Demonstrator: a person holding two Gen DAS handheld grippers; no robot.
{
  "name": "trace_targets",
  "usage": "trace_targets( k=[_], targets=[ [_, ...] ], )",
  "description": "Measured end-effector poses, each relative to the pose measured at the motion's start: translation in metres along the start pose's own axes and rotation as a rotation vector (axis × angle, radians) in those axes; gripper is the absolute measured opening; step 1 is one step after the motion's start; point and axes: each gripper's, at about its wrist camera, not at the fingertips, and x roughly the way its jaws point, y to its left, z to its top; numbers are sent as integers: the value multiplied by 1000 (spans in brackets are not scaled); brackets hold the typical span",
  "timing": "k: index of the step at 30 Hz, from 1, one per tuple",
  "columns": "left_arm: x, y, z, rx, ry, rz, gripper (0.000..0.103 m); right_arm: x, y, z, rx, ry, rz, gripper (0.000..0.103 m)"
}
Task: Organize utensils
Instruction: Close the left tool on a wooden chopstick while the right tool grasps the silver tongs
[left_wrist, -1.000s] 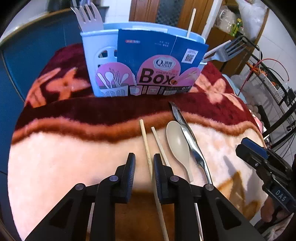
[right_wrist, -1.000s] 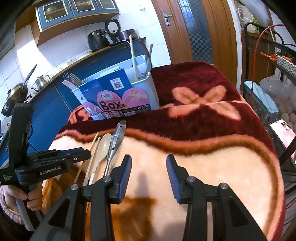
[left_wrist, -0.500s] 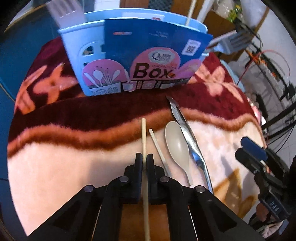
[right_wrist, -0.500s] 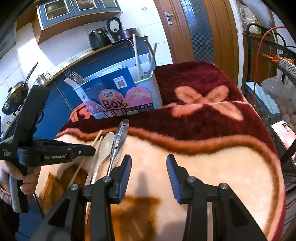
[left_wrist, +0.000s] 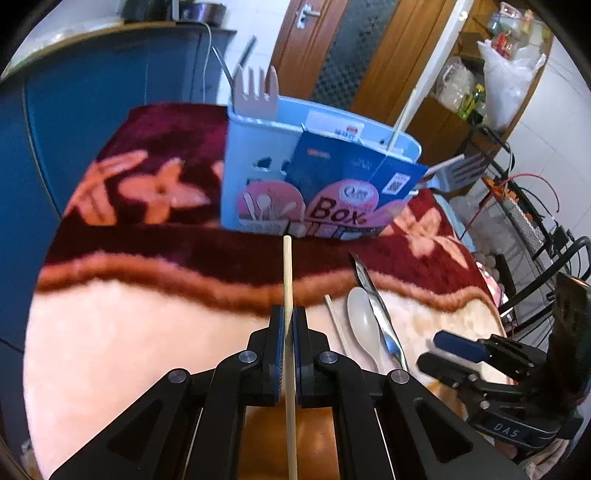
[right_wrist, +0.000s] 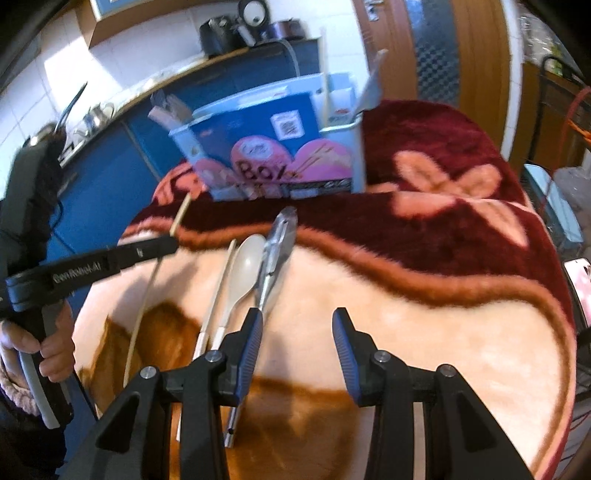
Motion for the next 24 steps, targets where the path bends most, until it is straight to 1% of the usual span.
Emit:
trace_targets(
  k=[4, 12, 17, 24],
  targets=[
    [-5, 1, 1, -5, -38, -15, 4, 11, 7, 5, -22, 63, 7, 42],
    [-11, 4, -1, -27, -74, -41, 4, 29, 19, 18, -89, 145, -61, 42],
    [-14, 7, -1, -37, -87, -52, 4, 41, 23, 31, -118, 177, -88, 43],
    [-19, 7, 3, -27, -115, -42, 4, 53, 20, 53, -115, 226, -67, 43]
  ],
)
